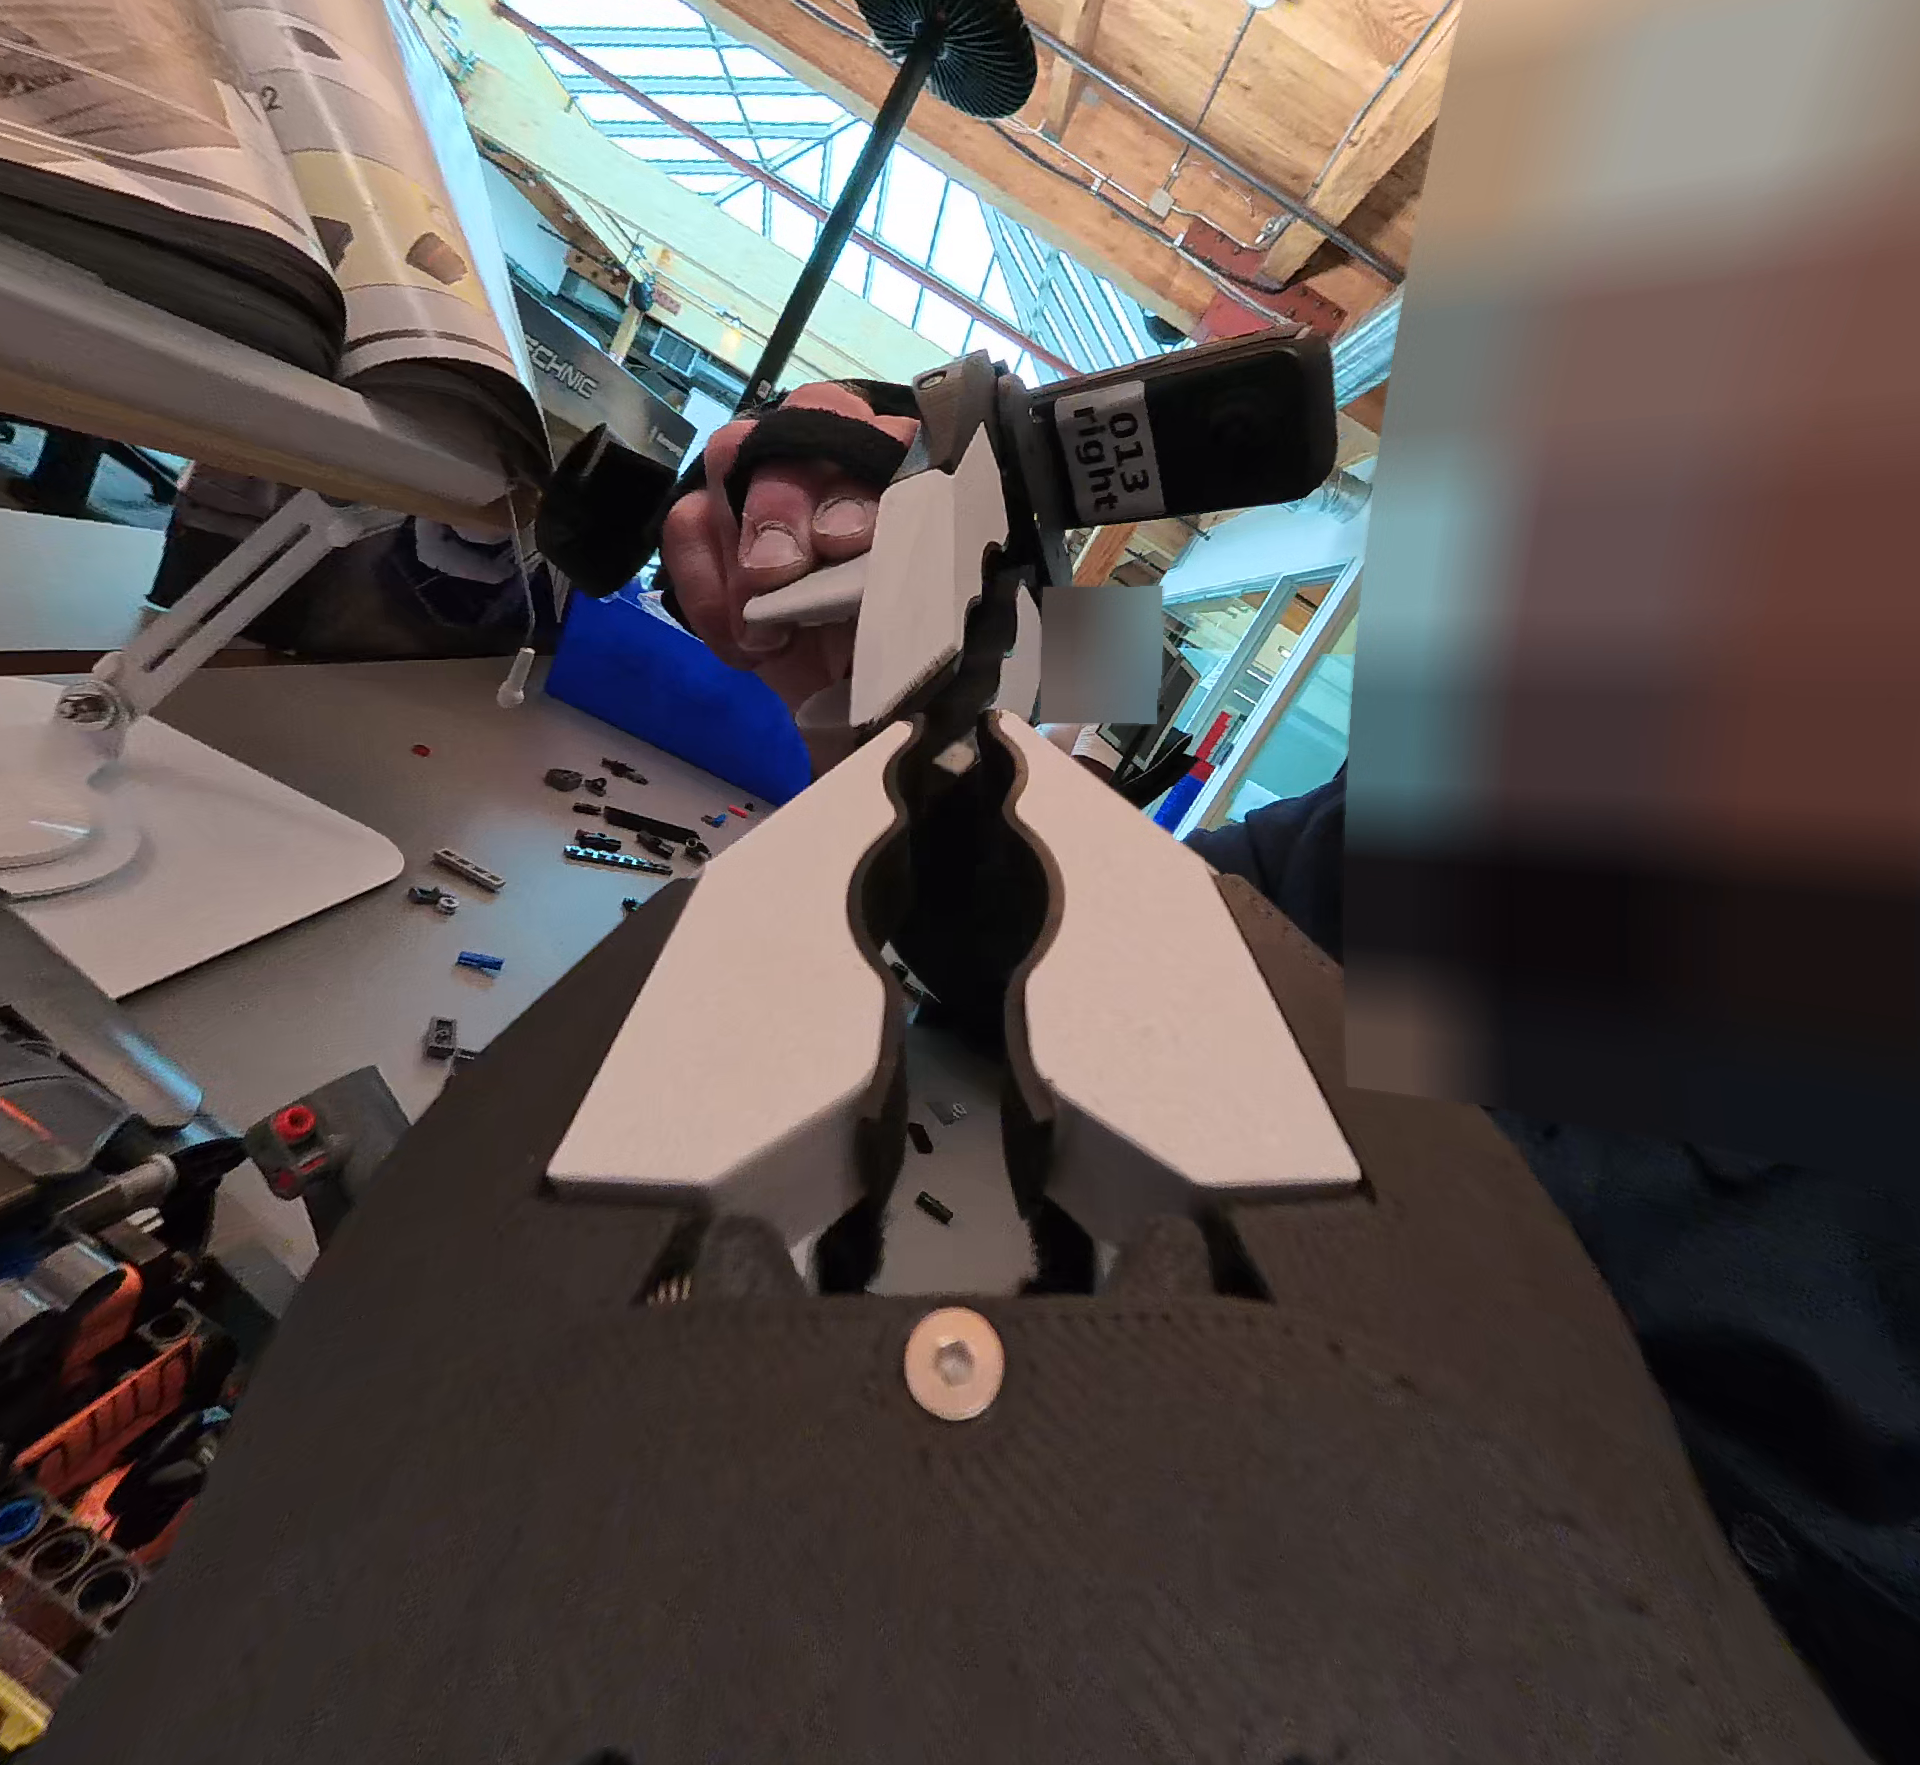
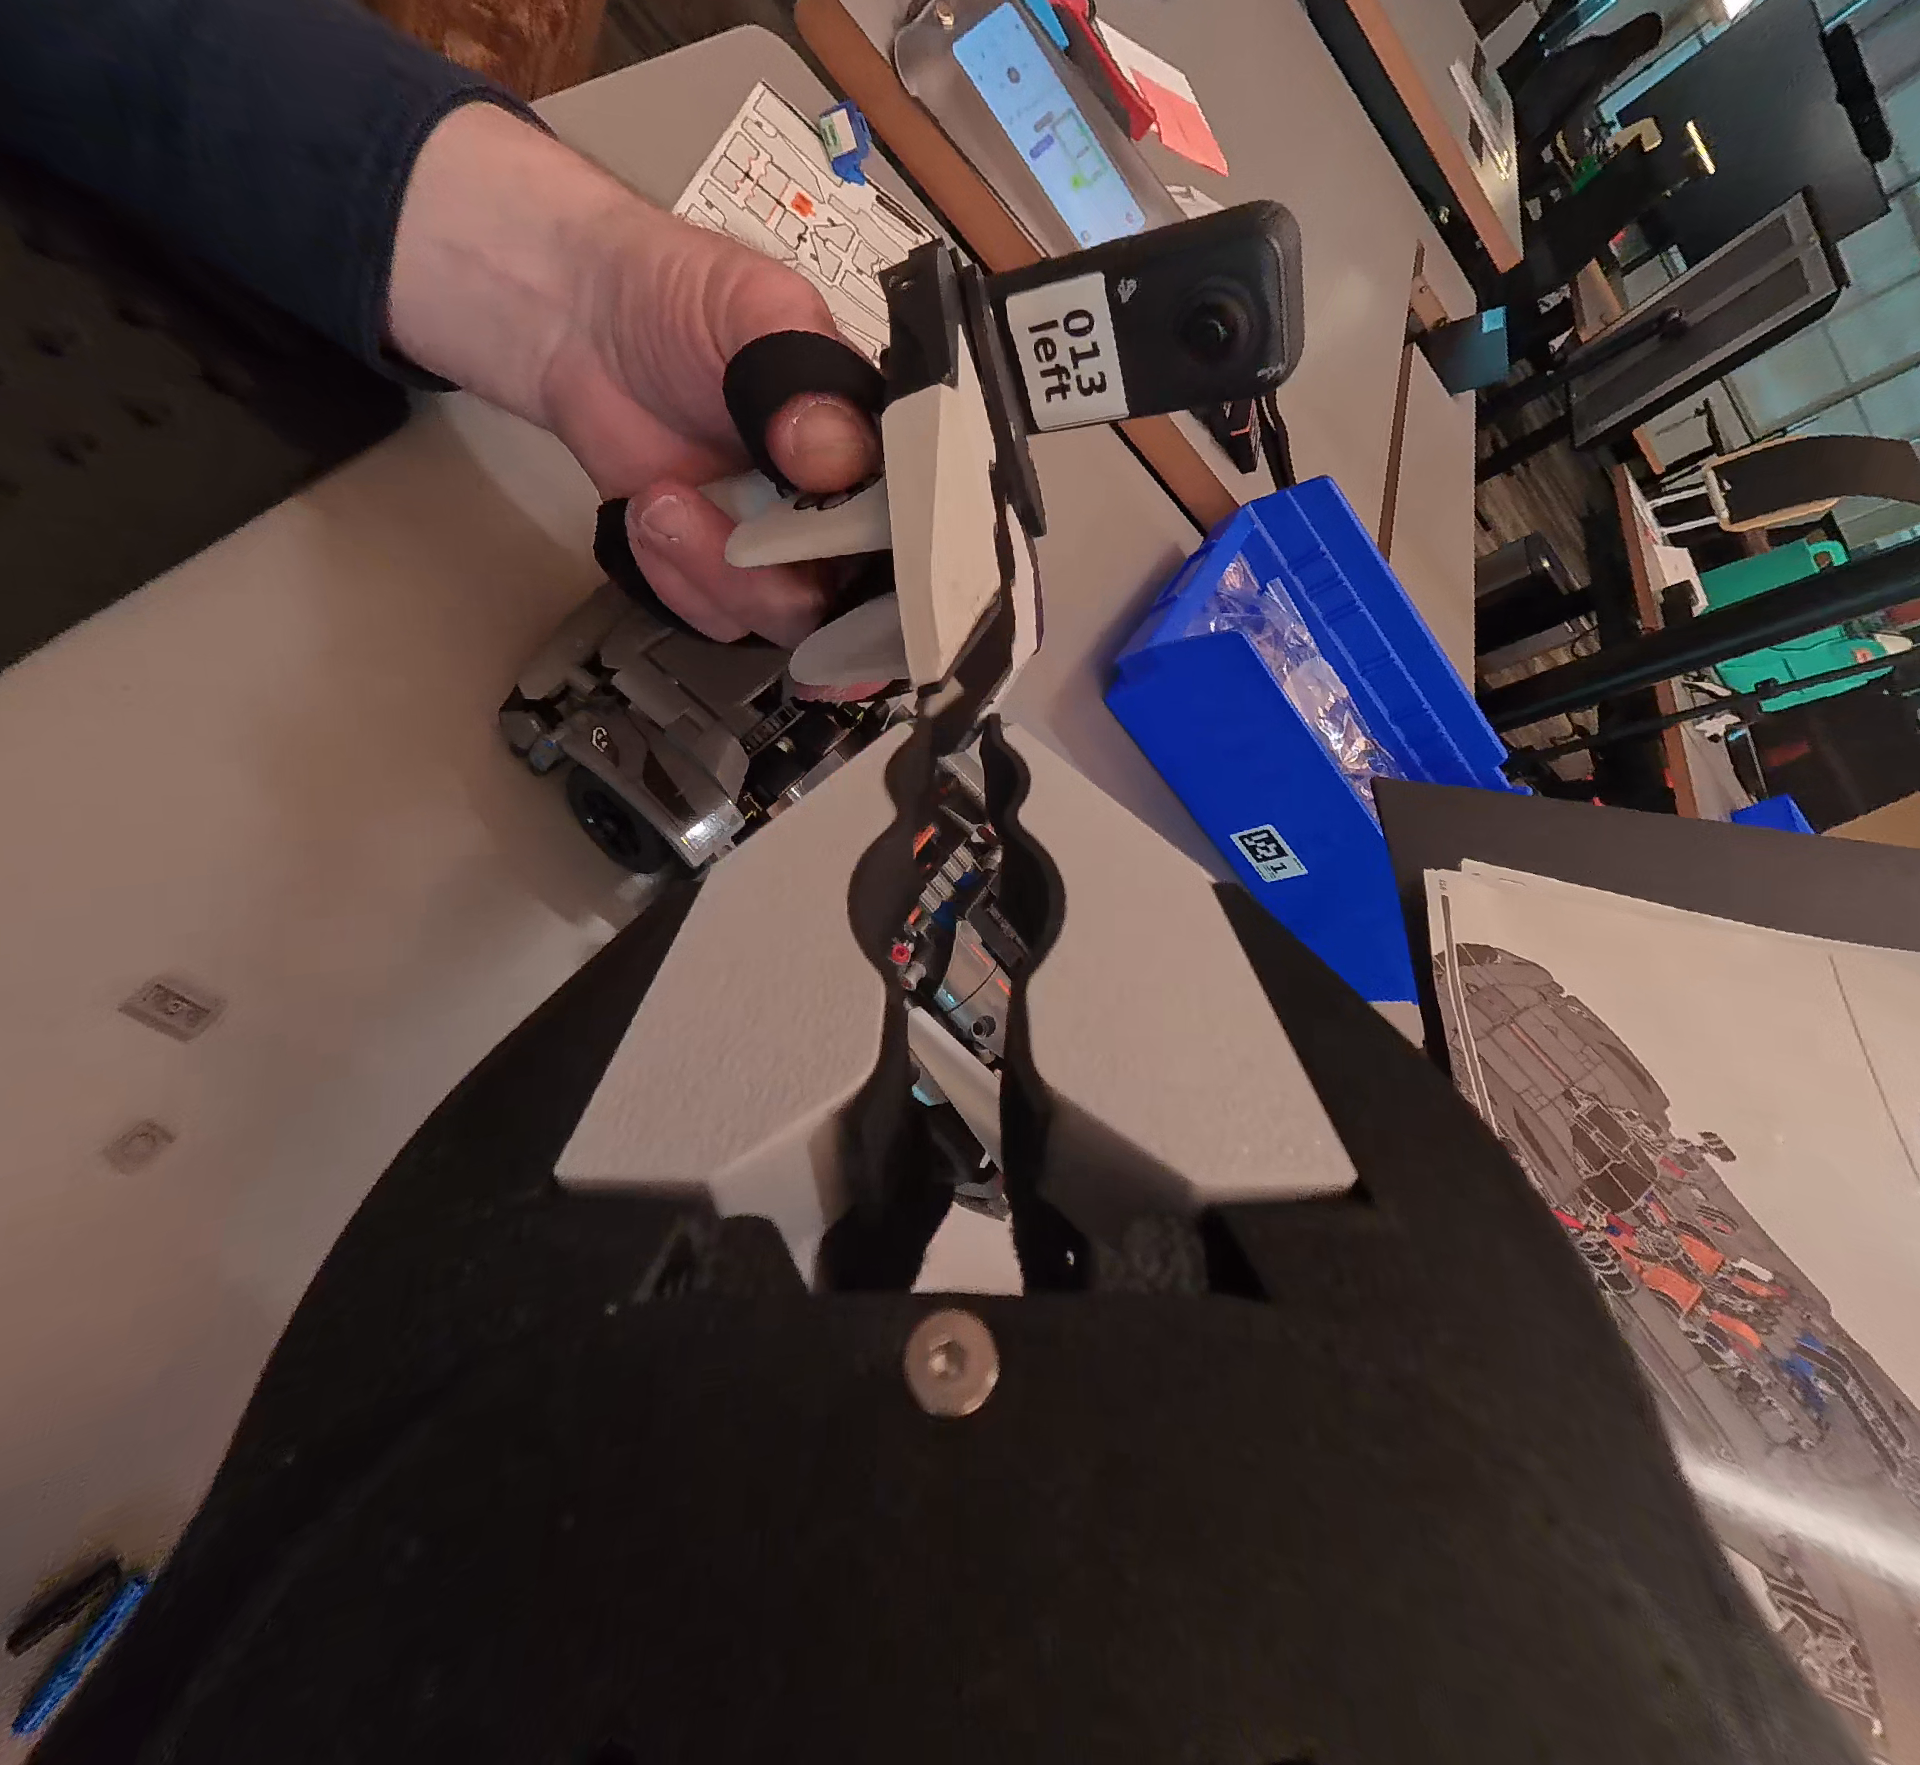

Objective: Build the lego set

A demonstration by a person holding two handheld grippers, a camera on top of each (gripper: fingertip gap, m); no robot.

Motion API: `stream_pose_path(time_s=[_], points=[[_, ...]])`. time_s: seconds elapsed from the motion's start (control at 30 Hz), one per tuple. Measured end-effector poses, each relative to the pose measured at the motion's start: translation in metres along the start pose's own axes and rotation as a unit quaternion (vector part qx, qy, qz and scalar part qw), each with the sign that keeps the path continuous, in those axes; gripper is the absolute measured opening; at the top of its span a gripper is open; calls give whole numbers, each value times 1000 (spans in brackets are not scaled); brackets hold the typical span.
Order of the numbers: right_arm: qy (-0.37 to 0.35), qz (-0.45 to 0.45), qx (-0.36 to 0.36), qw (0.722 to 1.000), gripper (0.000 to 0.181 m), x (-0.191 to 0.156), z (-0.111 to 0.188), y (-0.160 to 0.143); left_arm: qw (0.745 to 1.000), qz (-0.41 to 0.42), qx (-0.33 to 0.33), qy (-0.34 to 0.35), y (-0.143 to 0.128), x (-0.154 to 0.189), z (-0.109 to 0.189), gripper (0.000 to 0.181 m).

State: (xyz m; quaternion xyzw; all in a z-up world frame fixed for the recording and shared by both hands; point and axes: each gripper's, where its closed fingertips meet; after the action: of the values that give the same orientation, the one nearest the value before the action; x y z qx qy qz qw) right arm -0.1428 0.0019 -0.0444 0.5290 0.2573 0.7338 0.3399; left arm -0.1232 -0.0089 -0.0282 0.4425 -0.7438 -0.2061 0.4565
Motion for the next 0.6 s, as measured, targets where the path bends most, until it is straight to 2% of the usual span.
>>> stream_pose_path(time_s=[0.23,0.6], points=[[-2,4,-11,1000,7,0,-1,-3,1000,-3,-1,12,0,-4,1,6],[-1,-41,-52,998,8,5,7,-22,996,-18,-10,83,-2,-26,4,4]])
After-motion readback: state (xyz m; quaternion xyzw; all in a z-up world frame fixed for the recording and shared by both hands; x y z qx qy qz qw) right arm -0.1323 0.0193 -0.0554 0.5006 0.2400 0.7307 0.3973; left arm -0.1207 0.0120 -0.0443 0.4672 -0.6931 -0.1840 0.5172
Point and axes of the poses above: each gripper's, where its closed fingertips meet, z back along the fingers, y out of its top, x = y × z across the jaws, and after that the axes turned 13 degrees about x, right-handed
